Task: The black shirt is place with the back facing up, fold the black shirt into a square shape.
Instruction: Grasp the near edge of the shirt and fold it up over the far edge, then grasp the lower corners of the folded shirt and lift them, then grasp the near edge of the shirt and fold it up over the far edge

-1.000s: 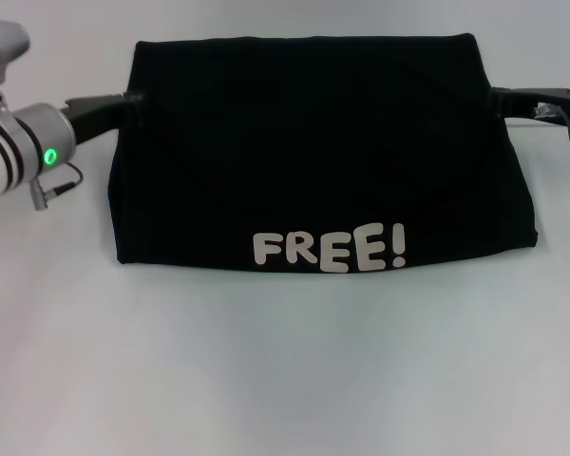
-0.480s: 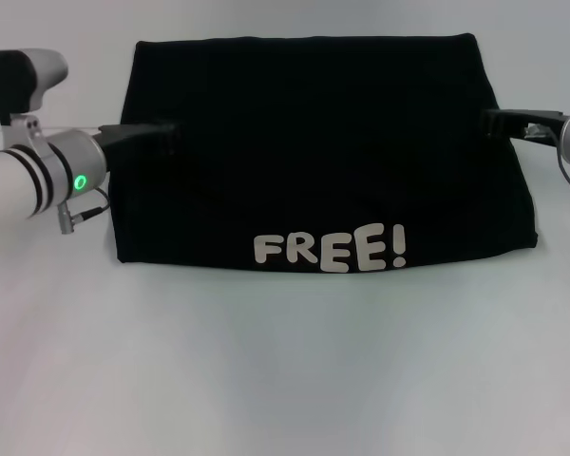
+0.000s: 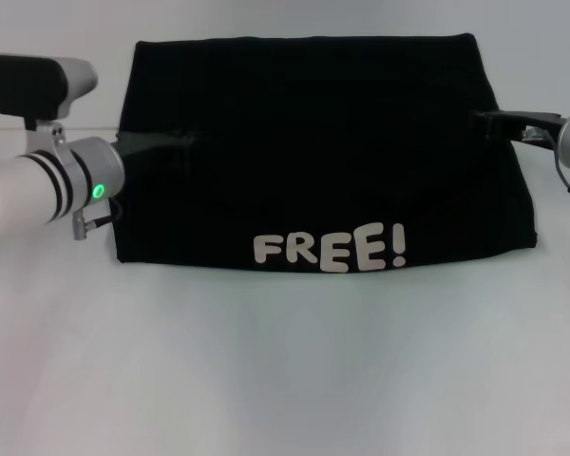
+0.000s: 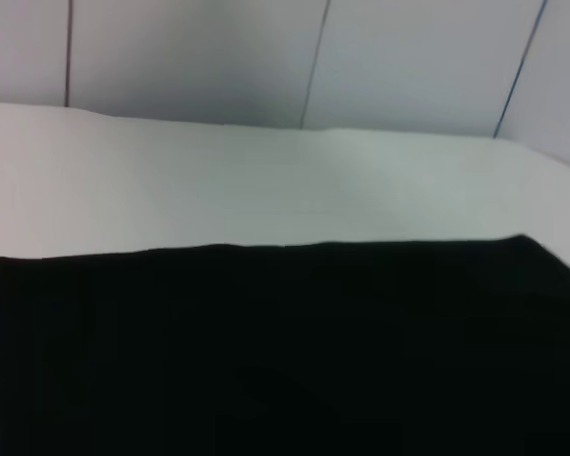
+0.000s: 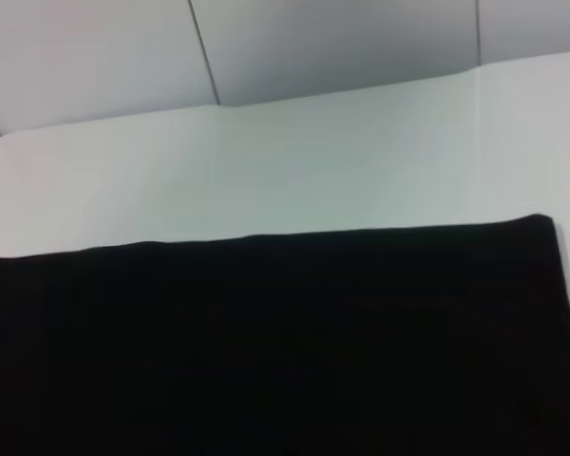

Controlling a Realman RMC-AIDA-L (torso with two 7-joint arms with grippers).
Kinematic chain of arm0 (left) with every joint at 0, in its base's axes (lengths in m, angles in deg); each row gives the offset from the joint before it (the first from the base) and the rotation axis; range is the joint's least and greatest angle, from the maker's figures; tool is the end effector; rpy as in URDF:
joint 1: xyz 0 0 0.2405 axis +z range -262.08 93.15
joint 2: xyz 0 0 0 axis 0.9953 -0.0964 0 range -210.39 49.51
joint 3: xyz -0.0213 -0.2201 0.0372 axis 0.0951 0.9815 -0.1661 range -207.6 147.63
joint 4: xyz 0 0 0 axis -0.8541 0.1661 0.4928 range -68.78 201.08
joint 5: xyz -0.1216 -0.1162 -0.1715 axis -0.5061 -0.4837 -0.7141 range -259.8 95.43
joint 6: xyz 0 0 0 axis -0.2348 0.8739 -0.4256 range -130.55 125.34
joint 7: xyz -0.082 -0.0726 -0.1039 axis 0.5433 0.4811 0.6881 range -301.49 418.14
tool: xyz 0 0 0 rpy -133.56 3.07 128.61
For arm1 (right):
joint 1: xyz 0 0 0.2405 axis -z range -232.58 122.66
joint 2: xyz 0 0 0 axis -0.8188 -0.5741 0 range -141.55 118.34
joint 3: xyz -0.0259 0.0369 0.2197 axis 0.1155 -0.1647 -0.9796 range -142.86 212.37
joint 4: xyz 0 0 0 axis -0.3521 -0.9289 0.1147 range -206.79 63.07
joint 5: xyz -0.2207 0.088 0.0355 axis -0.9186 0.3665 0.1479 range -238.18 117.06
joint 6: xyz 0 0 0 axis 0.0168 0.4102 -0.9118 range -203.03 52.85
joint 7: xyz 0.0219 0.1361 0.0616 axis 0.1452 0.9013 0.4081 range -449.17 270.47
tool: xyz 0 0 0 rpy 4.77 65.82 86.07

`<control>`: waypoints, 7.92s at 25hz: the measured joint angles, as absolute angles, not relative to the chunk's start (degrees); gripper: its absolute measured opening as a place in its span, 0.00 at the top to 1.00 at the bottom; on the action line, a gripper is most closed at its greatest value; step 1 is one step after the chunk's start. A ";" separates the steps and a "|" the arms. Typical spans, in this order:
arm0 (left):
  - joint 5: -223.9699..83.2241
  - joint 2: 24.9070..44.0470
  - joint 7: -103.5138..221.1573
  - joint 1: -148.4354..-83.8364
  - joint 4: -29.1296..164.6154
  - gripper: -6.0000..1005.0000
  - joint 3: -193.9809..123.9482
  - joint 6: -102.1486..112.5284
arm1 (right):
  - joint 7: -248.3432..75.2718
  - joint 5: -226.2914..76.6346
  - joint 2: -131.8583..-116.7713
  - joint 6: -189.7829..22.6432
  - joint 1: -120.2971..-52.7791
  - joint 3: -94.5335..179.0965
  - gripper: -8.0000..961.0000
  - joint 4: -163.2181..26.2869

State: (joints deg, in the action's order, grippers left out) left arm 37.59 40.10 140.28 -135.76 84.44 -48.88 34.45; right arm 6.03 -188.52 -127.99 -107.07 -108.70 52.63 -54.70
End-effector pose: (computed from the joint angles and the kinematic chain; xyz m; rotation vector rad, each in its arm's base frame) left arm -0.2498 0.4676 -0.0195 -2.0435 -0.9697 -0.4584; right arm 0.2597 0.4874 0.0132 -1.9224 1.0821 0.4055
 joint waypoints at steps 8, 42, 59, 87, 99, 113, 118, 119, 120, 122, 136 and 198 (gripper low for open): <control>37.51 41.07 140.44 -136.38 84.96 0.77 -53.96 27.57 | 6.01 -186.88 -130.32 -106.25 -107.83 52.76 0.58 -50.08; 46.99 41.24 159.41 -114.88 109.13 0.12 -54.34 68.58 | 10.36 -177.46 -124.17 -144.65 -90.40 52.70 0.29 -46.85; 47.19 42.44 151.32 -116.21 106.78 0.12 -64.53 56.96 | 10.41 -177.72 -124.70 -143.69 -91.18 53.04 0.30 -47.11; 49.15 42.67 149.64 -116.82 106.90 0.50 -67.03 53.57 | 10.41 -177.36 -124.50 -143.61 -90.83 52.84 0.30 -46.88; 49.45 42.51 149.95 -117.52 107.07 0.84 -66.99 52.33 | 11.77 -178.82 -123.81 -143.57 -90.97 53.33 0.30 -46.81; 49.83 42.26 150.08 -117.83 107.91 0.93 -66.98 53.38 | 19.09 -186.86 -123.55 -133.80 -93.49 62.70 0.30 -47.12; 49.83 42.15 150.08 -118.46 107.69 0.93 -67.32 53.30 | 19.41 -186.90 -124.27 -130.43 -94.02 65.30 0.30 -47.79; 49.83 42.13 150.08 -118.58 107.67 0.93 -67.45 53.19 | 19.42 -186.91 -124.31 -130.03 -94.02 65.51 0.30 -47.99; 49.84 42.11 150.08 -118.68 107.64 0.93 -67.48 53.10 | 19.42 -186.92 -124.36 -129.68 -94.02 65.70 0.30 -48.24; 49.88 42.06 150.08 -118.88 107.59 0.93 -67.49 52.99 | 19.43 -186.93 -124.41 -129.39 -93.89 65.84 0.30 -48.54; 49.92 42.00 150.23 -119.27 107.54 0.93 -67.52 52.85 | 18.93 -186.67 -124.24 -131.92 -92.61 65.41 0.58 -48.17; 61.93 39.47 157.56 -112.22 122.41 0.93 -47.59 113.93 | 0.27 -199.27 -120.85 -181.65 -71.54 44.72 0.93 -36.18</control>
State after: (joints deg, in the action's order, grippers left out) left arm 61.93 39.47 157.56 -112.22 122.41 -47.59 113.93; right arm 0.27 -199.27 -120.85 -181.65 -71.54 44.72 -36.18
